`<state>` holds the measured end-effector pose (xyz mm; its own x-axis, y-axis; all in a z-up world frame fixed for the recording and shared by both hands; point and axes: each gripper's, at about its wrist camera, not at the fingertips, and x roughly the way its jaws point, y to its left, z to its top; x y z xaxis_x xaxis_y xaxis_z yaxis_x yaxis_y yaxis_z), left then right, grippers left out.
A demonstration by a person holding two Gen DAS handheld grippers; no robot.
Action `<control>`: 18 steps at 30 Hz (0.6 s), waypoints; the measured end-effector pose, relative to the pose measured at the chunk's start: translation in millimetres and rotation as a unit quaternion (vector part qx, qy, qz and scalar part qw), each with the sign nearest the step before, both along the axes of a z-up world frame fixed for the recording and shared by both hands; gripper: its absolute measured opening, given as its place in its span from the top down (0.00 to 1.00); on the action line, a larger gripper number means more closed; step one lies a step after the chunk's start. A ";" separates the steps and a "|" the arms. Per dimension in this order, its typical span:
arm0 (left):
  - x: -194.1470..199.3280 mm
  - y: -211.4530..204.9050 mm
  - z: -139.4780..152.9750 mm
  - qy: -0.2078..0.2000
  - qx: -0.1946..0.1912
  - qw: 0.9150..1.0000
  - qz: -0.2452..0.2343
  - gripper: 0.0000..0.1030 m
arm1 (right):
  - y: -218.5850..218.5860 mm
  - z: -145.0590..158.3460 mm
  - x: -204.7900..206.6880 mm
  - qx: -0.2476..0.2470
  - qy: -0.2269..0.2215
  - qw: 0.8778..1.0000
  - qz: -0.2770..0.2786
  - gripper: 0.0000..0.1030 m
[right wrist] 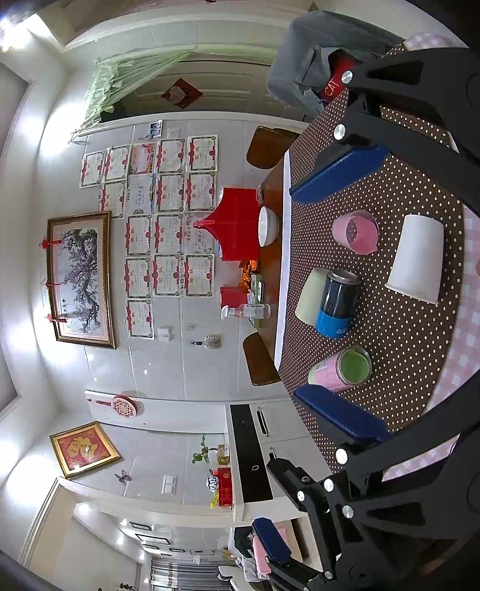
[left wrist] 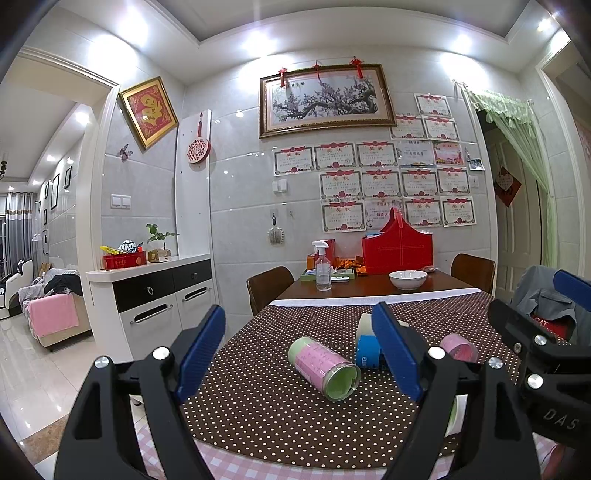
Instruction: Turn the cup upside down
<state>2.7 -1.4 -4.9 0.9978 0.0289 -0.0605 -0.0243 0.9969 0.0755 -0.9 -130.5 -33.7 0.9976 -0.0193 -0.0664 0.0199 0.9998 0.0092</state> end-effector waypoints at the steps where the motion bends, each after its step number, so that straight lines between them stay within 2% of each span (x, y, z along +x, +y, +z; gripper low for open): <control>1: 0.1 0.1 -0.1 0.000 0.000 1.000 0.000 0.22 | -0.4 1.6 -0.4 0.000 0.000 1.000 0.000 0.06; 18: 0.1 0.4 -1.6 0.002 0.001 1.000 0.000 0.22 | -1.4 -6.2 -0.6 0.001 0.002 1.000 0.000 0.06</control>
